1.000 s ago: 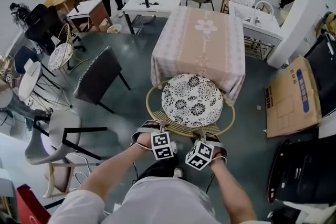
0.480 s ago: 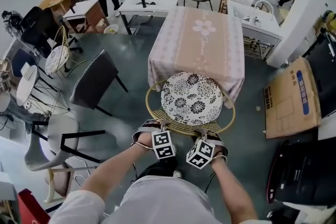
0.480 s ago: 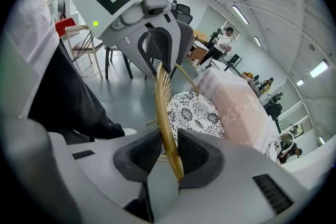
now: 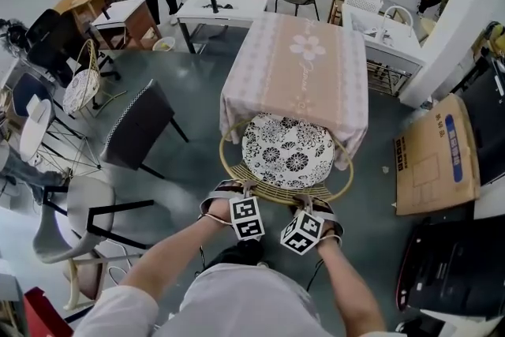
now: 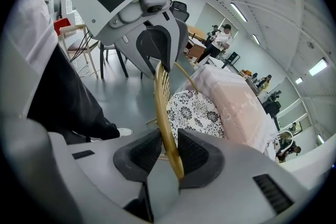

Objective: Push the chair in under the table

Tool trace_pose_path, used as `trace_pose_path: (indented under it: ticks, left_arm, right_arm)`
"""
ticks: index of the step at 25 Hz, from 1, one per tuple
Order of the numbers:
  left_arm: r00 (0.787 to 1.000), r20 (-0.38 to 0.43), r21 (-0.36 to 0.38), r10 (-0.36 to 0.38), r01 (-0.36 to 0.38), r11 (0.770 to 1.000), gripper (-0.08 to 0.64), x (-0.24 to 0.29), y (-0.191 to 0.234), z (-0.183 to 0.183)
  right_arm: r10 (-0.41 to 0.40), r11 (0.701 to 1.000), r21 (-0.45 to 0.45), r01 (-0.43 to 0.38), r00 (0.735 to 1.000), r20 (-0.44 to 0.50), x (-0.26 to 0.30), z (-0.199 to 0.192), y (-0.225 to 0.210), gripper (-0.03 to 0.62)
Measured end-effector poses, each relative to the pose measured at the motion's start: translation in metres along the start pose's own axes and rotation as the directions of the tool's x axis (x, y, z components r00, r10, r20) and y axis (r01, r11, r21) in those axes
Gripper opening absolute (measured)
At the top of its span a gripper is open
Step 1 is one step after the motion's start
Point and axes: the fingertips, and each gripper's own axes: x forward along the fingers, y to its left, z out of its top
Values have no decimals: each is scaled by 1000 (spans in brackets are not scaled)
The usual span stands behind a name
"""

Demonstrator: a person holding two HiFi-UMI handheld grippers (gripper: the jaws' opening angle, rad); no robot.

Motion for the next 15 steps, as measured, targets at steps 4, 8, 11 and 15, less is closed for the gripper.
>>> trace_pose_path:
  ticks: [4,8,11,15]
  left_arm:
    - [1000,2,2,3,-3,1000,112,5,12,1]
    - [1000,5,7,1,-1,1000,112,11,22,3]
    - [1000,5,7,3,-3,1000,112,15,31,5]
    - [1000,-1,8,4,-4,1000,112,22,43,4]
  right_arm:
    - [-7,1000,3,7,1000,-10,6,3,-12,81]
    - [-6,1000,9,6,1000,-14,11,4,-21,81]
    - [-17,1000,11,17,1000,-20,15,5,-31,81]
    - [-16,1000,13,16,999,-28,24,7,-40,81]
